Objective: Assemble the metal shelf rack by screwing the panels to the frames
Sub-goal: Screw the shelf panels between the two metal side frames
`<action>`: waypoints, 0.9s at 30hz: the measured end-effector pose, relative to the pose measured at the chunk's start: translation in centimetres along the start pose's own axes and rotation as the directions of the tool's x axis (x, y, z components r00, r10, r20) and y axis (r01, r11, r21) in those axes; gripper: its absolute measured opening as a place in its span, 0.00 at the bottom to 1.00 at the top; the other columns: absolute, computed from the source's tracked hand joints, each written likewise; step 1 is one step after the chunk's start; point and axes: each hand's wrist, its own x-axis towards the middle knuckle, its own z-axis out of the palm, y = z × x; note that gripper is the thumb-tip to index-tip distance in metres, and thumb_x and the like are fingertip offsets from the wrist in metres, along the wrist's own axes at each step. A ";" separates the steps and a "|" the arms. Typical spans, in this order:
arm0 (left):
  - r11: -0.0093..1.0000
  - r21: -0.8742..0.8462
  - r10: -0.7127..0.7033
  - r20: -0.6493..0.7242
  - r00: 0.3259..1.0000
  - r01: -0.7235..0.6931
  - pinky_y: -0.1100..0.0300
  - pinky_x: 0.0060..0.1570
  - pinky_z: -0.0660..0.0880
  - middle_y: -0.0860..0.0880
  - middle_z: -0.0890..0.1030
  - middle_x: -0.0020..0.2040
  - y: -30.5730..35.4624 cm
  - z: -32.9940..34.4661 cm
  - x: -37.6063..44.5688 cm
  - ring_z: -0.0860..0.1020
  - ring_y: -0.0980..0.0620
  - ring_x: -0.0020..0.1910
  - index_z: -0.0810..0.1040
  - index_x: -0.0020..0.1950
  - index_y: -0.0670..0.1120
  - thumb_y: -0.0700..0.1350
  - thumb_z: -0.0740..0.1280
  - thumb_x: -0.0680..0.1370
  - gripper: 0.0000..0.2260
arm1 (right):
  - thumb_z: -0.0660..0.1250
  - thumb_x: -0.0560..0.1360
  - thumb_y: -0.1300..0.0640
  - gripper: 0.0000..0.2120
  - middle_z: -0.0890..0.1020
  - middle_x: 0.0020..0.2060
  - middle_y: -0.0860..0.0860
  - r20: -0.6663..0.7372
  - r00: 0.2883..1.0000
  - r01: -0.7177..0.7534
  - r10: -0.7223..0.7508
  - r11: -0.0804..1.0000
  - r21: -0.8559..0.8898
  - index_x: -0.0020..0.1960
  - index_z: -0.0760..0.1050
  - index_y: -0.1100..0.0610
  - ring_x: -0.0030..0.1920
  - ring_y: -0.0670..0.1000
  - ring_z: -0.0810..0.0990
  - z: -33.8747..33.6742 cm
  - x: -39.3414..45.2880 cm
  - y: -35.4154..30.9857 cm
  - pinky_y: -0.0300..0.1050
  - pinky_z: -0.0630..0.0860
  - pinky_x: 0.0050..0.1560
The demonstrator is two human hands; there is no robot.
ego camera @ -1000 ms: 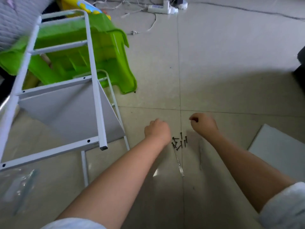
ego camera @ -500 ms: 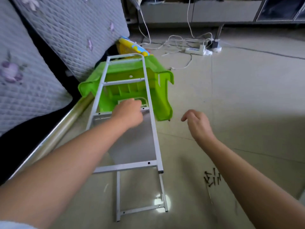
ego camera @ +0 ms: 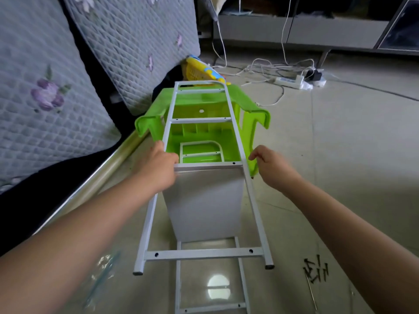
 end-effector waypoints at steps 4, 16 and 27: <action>1.000 -0.007 0.012 0.011 1.000 -0.012 0.52 0.55 0.73 0.44 0.68 0.57 -0.6 0.0 0.4 0.73 0.43 0.57 0.80 0.56 0.46 0.49 0.67 0.76 0.11 | 0.57 0.79 0.48 0.17 0.78 0.56 0.57 0.109 0.988 0.150 -0.112 0.879 -0.453 0.64 0.68 0.54 0.58 0.58 0.75 -0.6 0.2 -2.1 0.46 0.69 0.48; 0.972 0.032 0.229 0.087 0.969 -0.233 0.58 0.31 0.57 0.48 0.68 0.31 -1.6 -0.7 0.9 0.70 0.49 0.39 0.77 0.39 0.41 0.47 0.65 0.77 0.12 | 0.61 0.76 0.51 0.14 0.81 0.50 0.54 0.427 0.897 0.389 -0.112 0.659 -0.644 0.53 0.79 0.58 0.53 0.55 0.77 -1.1 2.4 -3.9 0.44 0.73 0.48; 0.905 0.167 0.353 0.219 0.909 -0.392 0.61 0.27 0.57 0.47 0.69 0.33 -1.5 -1.4 -1.2 0.69 0.49 0.39 0.79 0.45 0.42 0.50 0.63 0.78 0.12 | 0.64 0.75 0.48 0.17 0.81 0.53 0.53 0.550 0.829 0.491 -0.101 0.603 -0.629 0.57 0.78 0.58 0.55 0.53 0.76 -1.3 0.9 -4.4 0.42 0.70 0.49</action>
